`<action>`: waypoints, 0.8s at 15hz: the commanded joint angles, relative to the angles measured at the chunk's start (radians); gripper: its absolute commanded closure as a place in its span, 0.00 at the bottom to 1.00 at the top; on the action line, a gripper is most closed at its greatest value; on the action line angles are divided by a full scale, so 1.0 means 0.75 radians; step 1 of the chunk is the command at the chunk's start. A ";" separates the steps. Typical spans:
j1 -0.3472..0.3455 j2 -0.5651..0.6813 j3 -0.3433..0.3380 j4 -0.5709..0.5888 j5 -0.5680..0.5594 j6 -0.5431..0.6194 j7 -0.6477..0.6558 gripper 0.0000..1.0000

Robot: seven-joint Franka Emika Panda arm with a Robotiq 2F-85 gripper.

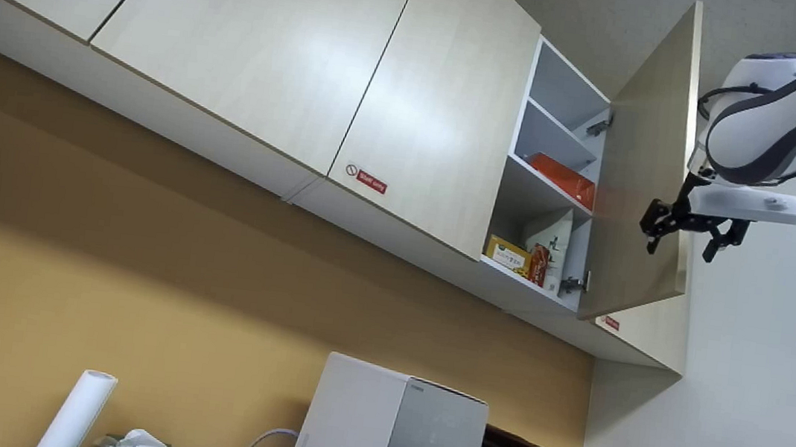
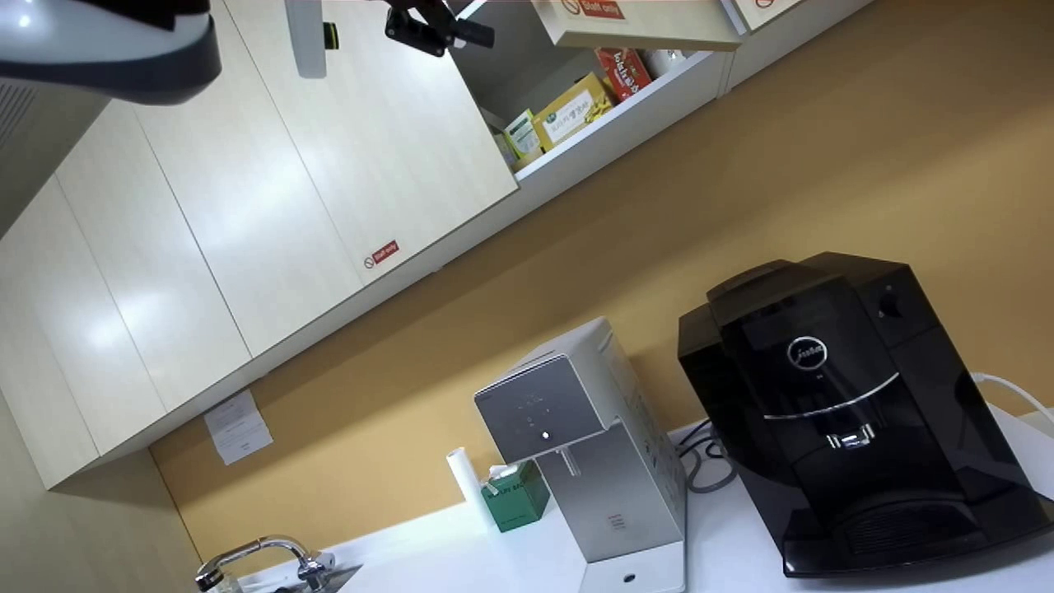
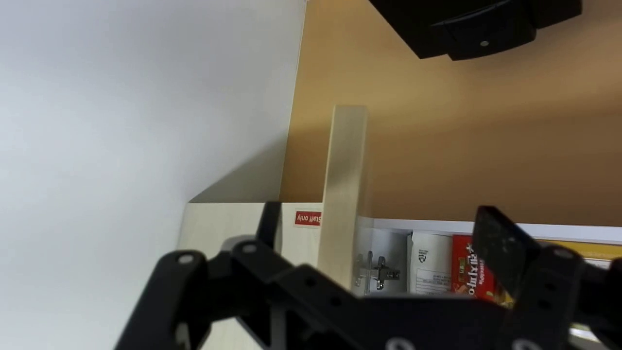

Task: Close the open cabinet door

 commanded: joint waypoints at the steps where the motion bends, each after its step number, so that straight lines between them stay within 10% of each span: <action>1: 0.010 0.011 -0.040 -0.021 0.048 0.063 -0.038 0.00; 12: 0.006 0.016 -0.122 -0.129 0.147 0.392 -0.278 0.00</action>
